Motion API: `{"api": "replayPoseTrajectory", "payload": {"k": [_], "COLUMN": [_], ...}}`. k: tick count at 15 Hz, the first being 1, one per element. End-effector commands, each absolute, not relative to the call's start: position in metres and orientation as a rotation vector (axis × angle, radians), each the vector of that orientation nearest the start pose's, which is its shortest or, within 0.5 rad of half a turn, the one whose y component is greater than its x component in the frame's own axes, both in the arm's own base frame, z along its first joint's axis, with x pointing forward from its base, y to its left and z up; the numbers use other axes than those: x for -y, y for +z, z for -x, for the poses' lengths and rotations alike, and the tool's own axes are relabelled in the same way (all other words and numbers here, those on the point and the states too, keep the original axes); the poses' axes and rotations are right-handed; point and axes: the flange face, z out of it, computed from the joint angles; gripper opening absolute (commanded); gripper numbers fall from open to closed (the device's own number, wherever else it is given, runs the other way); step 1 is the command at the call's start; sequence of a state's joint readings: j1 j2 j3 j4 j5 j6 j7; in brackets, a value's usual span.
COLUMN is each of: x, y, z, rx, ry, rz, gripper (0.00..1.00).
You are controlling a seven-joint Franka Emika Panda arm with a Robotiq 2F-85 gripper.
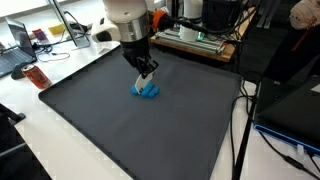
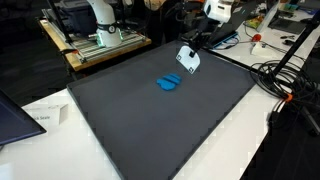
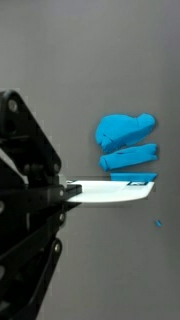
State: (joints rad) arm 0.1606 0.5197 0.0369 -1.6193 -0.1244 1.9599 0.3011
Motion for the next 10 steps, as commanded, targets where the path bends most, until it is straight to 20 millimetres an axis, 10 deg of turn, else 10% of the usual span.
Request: {"api": "replayPoseTrajectory", "payload": {"k": [1,10], "x": [-0.100,-0.067], "y": [0.317,0.316], "z": [-0.627,-0.604], "rx": [-0.018,0.132], "ry": [0.210,0.090], "rz": [3.158,2.970], "gripper": [0.01,0.01]}}
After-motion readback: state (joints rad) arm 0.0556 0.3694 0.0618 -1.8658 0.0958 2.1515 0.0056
